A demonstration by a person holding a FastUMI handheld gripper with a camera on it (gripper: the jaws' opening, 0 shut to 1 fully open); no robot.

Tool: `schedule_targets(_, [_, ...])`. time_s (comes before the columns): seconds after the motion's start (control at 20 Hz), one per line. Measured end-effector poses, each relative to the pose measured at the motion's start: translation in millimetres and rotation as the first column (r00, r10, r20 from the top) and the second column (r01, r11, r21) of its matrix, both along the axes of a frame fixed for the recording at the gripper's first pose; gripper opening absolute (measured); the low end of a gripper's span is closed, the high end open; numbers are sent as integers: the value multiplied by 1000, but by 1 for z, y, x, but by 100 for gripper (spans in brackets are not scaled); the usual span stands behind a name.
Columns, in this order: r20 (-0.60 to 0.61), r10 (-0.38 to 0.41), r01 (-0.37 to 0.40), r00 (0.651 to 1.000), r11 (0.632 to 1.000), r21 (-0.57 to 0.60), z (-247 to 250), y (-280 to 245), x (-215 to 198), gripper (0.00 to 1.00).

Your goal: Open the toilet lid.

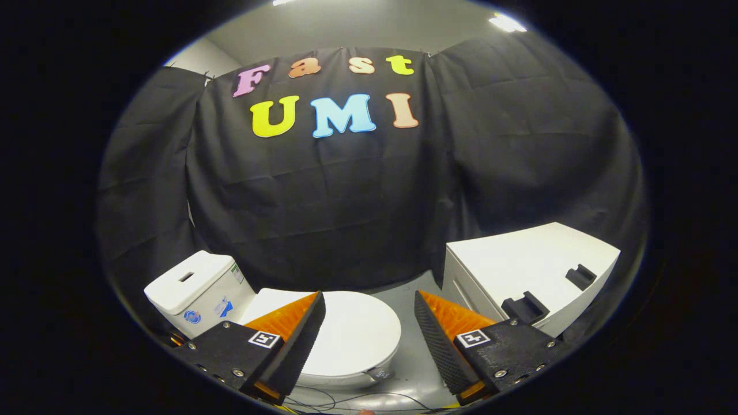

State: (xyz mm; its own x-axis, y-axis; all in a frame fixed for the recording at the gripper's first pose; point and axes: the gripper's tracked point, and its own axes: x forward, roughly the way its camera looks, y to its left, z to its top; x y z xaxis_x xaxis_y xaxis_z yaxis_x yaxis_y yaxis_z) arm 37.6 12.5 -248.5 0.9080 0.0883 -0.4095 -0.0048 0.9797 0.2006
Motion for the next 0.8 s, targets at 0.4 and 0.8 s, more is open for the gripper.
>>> schedule_targets(0.4, [-113, -55, 72, 992, 987, 145, -62, 14, -15, 96])
schedule_targets(0.8, [-242, -295, 360, 924, 883, 300, -104, -14, -32, 96])
